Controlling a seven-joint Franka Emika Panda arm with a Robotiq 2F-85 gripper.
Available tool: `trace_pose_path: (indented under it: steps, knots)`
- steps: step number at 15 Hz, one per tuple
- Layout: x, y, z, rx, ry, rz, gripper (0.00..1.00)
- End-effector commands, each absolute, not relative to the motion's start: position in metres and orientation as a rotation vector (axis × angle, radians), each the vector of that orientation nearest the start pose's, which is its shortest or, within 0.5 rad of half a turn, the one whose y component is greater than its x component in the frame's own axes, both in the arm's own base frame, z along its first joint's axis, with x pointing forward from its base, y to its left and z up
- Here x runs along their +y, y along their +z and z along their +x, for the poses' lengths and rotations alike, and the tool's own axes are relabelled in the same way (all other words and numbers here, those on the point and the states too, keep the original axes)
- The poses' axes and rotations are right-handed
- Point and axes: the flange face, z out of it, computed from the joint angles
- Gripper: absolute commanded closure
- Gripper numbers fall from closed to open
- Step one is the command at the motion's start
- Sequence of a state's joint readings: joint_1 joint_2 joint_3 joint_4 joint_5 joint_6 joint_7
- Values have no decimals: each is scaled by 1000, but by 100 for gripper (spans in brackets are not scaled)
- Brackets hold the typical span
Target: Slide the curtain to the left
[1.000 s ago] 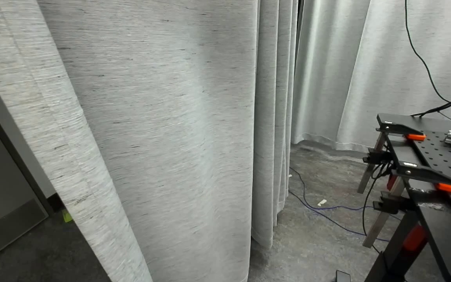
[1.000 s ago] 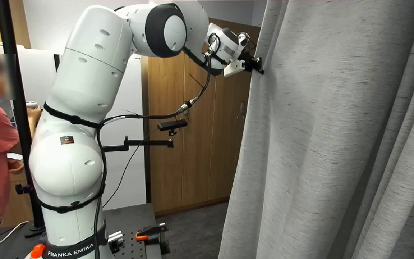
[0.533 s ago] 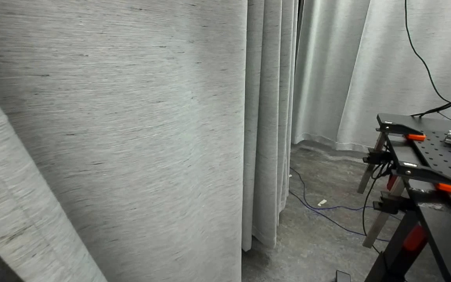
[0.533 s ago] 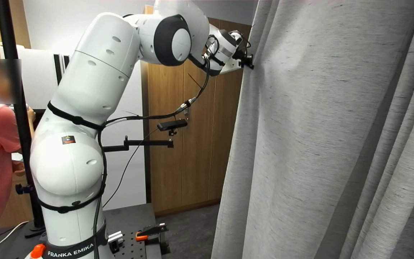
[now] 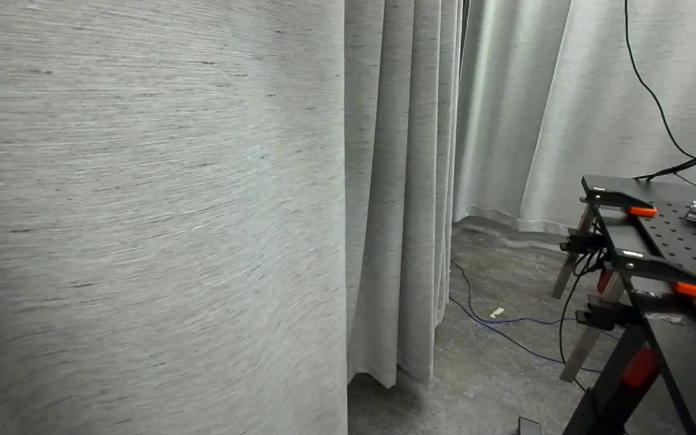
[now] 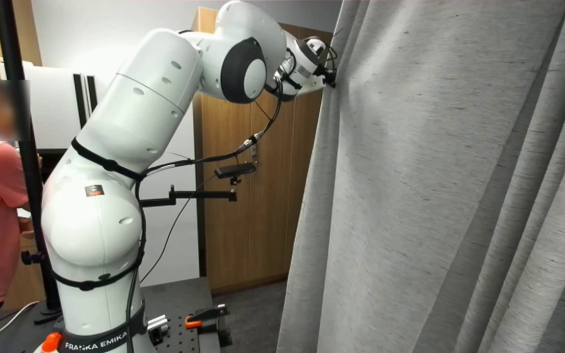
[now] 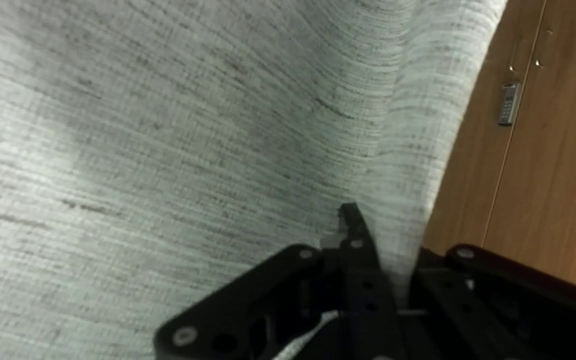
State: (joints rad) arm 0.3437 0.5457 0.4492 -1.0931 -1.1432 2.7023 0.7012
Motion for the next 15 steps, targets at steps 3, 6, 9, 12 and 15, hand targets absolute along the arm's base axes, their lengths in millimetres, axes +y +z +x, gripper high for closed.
trace_pose_path:
  steps: [3,6,9,12,15]
  knots:
    - [525,603,570,-998,-1683,-2328,99]
    - [530,606,568,-1047,-1690,-2382,99]
    - [533,609,567,-1054,-1683,-2482,99]
    - [538,612,565,-1086,-1666,-2562,99]
    - [539,614,566,-1114,-1654,-2551,99]
